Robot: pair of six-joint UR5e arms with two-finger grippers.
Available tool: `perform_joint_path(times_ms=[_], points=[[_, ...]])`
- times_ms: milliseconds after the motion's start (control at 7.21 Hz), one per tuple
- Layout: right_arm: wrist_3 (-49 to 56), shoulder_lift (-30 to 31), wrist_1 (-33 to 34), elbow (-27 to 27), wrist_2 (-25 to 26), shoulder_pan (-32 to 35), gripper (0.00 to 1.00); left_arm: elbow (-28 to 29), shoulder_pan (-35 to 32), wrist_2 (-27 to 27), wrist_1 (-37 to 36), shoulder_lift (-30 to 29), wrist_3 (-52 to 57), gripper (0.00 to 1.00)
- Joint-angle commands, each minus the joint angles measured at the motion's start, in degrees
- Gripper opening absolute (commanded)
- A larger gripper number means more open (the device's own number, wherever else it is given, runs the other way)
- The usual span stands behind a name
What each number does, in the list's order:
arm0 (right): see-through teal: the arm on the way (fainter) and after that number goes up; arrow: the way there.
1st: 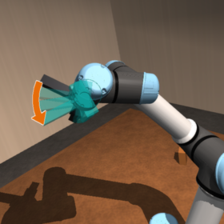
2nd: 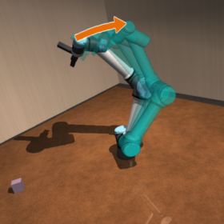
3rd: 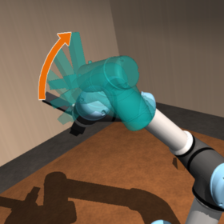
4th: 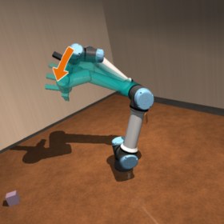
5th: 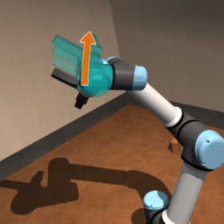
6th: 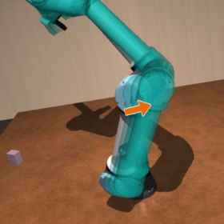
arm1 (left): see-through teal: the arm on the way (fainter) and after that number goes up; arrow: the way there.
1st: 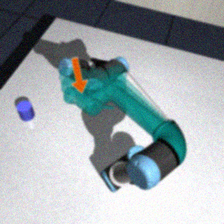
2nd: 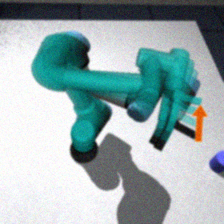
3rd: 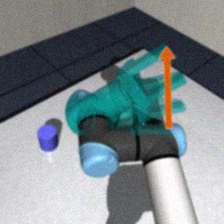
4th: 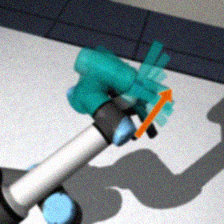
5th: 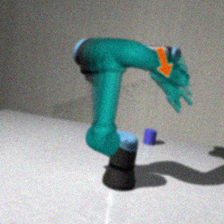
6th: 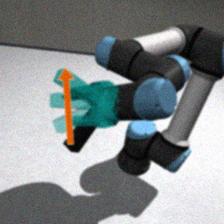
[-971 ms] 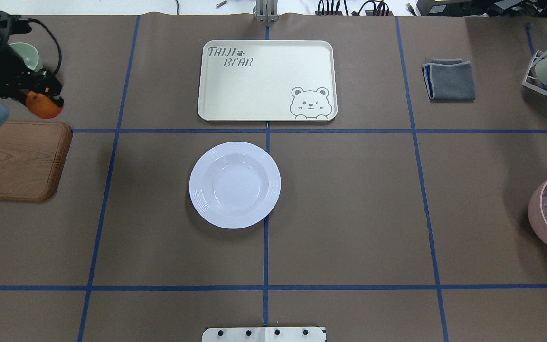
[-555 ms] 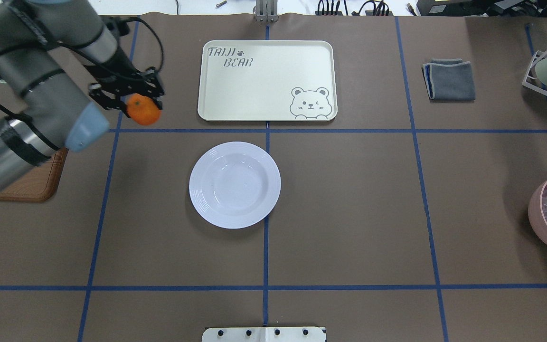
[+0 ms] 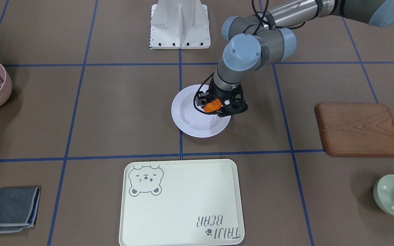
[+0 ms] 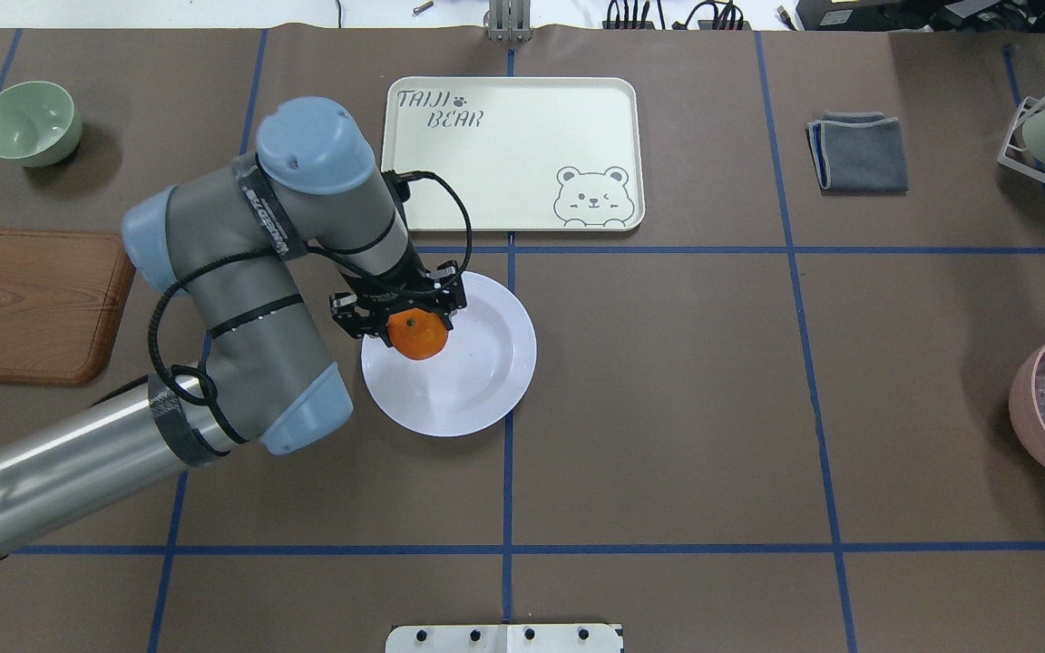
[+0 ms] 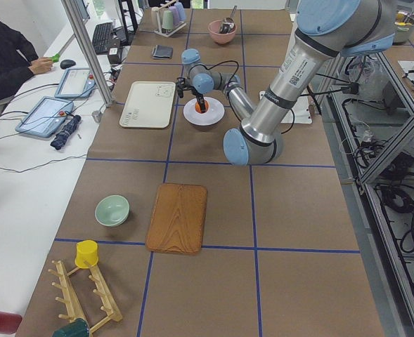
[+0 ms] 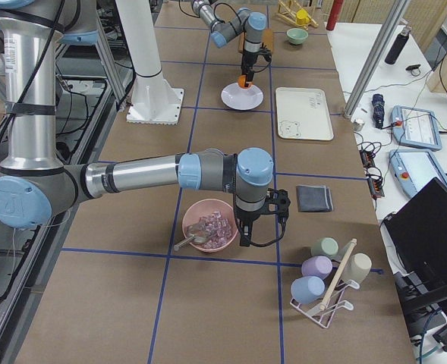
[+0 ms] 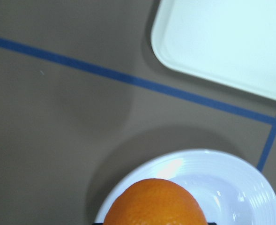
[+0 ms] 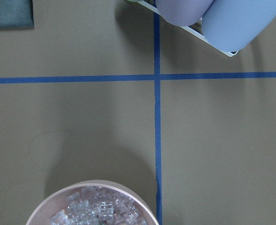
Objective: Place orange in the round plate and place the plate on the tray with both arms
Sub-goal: 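Carry the orange with the left gripper and lower it onto the white plate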
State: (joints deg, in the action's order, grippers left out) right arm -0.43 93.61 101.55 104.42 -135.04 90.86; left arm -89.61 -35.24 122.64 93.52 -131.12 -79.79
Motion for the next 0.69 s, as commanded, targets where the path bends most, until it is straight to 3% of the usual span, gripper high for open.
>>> perform_joint_path(times_ms=[0, 277, 555], points=[[0.00, 0.08, 0.14, 0.00, -2.67, 0.01, 1.00, 4.25, 2.01, -1.43, 2.18, -1.77, -0.28, 0.00], [0.00, -0.18, 0.23, 0.26, -3.39, 0.01, 1.00, 3.31, 2.10, -2.57, 5.27, -1.42, -0.19, 0.98], [-4.97, -1.06, -0.48, 2.18, -4.95, -0.42, 1.00, -2.46, 0.01, -4.07, 4.57, 2.15, 0.16, 0.99]])
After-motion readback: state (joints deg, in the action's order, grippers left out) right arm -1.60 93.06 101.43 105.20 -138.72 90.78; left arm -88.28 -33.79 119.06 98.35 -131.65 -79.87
